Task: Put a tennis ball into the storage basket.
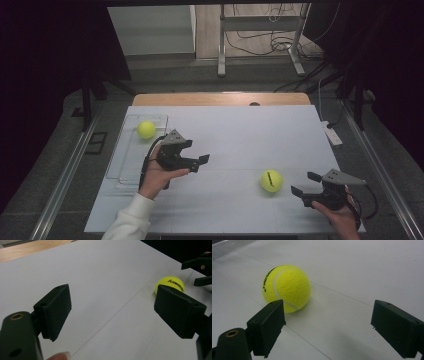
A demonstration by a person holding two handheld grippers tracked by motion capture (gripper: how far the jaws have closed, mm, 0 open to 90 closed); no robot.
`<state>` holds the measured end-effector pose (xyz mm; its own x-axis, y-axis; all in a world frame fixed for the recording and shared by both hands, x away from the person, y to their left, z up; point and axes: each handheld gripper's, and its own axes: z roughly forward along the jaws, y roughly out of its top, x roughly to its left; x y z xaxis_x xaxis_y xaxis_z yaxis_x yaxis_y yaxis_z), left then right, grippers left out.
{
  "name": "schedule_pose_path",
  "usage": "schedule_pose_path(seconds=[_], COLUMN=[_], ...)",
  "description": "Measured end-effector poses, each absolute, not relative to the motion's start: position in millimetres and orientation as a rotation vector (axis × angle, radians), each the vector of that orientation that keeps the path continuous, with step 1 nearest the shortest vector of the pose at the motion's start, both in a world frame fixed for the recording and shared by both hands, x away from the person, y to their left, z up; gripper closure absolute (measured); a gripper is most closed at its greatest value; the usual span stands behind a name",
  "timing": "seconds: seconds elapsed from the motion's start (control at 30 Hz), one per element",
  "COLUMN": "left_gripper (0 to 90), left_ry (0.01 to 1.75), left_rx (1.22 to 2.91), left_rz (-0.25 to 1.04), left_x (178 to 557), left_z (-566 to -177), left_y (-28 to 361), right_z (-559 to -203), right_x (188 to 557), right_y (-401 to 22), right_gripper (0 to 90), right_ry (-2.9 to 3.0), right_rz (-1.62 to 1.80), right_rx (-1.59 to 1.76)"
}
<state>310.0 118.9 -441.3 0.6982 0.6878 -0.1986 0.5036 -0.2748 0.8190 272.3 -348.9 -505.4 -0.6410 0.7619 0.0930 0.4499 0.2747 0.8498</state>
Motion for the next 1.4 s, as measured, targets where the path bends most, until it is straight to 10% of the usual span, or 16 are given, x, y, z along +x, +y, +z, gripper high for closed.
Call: schedule_pose_path(seconds=[1.4], left_gripper=[15.3], left_ry=[0.822], left_rx=[2.024], left_rz=[0.198], left_x=[308], left_z=[-447], left_y=[68], right_z=[-506], right_x=[272], right_y=[-349], right_gripper=[12.0], right_ry=[2.225], right_rz=[1.299], right_rx=[1.106])
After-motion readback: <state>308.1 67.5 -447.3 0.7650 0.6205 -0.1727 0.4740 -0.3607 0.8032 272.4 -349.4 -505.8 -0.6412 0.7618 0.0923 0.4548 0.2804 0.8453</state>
